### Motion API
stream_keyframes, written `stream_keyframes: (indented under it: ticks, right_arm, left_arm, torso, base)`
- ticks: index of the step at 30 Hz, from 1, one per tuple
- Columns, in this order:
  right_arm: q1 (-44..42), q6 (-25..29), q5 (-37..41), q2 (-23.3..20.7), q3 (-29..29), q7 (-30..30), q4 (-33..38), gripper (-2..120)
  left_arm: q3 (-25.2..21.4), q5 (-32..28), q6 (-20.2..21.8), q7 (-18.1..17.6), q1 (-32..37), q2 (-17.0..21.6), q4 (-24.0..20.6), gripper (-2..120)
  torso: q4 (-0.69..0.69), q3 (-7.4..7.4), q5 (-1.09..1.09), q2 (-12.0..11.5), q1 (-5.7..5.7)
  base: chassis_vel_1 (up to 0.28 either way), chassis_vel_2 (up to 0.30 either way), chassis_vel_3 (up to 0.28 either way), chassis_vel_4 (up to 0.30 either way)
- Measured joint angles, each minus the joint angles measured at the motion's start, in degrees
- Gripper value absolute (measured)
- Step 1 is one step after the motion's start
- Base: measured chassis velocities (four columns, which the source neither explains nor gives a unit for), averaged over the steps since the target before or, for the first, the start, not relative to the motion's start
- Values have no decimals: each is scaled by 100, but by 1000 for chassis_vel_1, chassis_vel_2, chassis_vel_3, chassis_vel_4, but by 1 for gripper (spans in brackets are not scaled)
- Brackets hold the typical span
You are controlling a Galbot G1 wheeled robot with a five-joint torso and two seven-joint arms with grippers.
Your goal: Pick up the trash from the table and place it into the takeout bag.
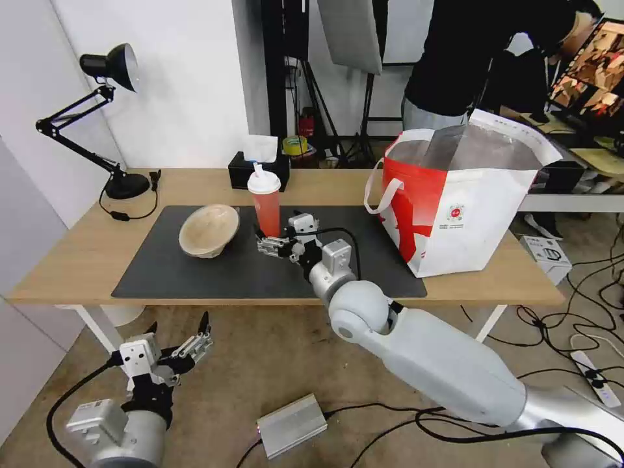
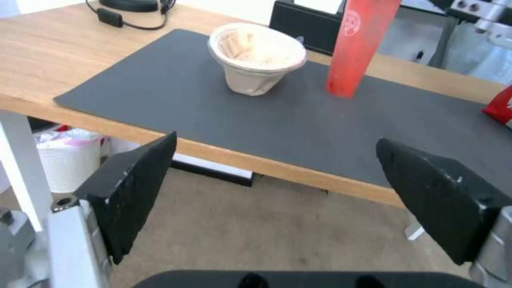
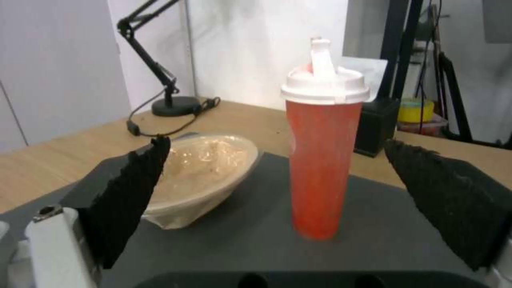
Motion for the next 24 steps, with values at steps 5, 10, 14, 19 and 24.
stream_keyframes:
  ticks: [5, 10, 14, 19, 24]
  right_arm:
    - [131, -81, -7, 149, -32, 129, -184, 100]
    - [208, -153, 98, 253, -44, 232, -312, 100]
    - [254, -187, 119, 338, -46, 267, -454, 100]
    - [301, -194, 118, 428, -58, 268, -609, 100]
    - [308, -197, 109, 537, -50, 261, -778, 100]
  left_arm:
    - [-12, -10, 1, -1, 4, 11, 0, 100]
    - [-2, -13, 6, -3, -5, -5, 0, 100]
    - [-4, -14, 8, -4, -6, -8, 0, 100]
    - [-3, -14, 8, -4, -2, -18, 0, 100]
    - [4, -12, 8, -5, 1, -24, 0, 100]
  torso:
    - [0, 0, 0, 0, 0]
    - [0, 0, 1, 0, 0]
    - [0, 0, 0, 0, 0]
    - [0, 0, 1, 0, 0]
    - [0, 0, 1, 0, -1]
  base:
    - [0, 0, 0, 0]
    - [0, 0, 0, 0]
    - [0, 0, 0, 0]
    - [0, 0, 0, 0]
    - [0, 0, 0, 0]
